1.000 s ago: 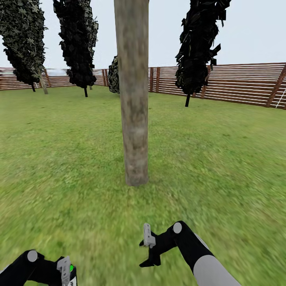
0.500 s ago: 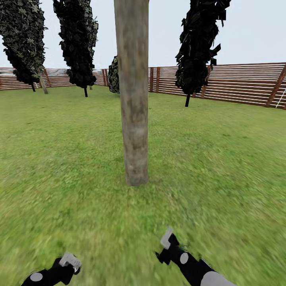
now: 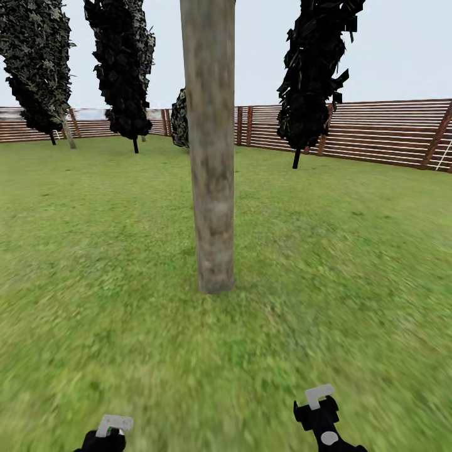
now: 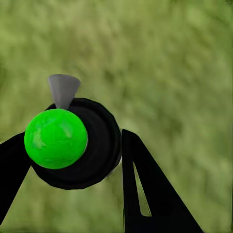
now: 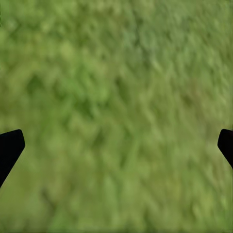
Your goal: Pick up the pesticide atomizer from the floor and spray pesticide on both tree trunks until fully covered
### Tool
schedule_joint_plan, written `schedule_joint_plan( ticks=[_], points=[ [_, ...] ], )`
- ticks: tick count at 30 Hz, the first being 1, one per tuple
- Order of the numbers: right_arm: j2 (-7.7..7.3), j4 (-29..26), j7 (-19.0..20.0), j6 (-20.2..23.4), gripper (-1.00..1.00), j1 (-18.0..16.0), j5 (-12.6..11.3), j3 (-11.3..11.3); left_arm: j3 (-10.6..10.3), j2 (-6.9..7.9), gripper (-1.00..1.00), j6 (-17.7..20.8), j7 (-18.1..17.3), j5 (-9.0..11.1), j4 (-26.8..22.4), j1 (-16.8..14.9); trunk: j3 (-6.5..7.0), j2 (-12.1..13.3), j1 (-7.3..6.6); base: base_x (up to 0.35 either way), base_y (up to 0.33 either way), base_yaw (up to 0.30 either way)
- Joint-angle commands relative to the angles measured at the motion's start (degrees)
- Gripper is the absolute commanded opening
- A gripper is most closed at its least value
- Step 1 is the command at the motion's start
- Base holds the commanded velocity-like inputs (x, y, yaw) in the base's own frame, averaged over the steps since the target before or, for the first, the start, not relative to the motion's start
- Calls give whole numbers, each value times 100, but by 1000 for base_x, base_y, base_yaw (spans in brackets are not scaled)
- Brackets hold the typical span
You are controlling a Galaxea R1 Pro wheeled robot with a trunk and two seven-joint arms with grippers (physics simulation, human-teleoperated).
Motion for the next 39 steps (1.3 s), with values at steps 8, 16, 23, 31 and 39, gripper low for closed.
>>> schedule_joint_plan(
  ticks=[8,16,23,31,39],
  points=[
    [-14,35,-32,-11,100,31,24,-76,36,22,-100,-33,-14,246,-50,103,-5,-2,-1,153,-53,0],
    [-68,32,-53,-20,100,238,-163,-94,36,35,-100,-33,150,244,-49,108,-5,-2,-1,300,-165,0],
    [-59,32,-47,-292,100,359,-471,-89,24,29,-100,-33,180,229,-35,112,-5,-2,-1,301,-174,0],
    [-39,33,-46,-388,100,365,-495,-87,23,29,-100,-35,182,250,-43,146,-3,-2,-1,296,-186,-36],
    [-21,32,-45,-384,100,365,-496,-88,19,27,-100,-250,181,257,-26,159,12,-2,-1,169,-222,-247]
  ],
)
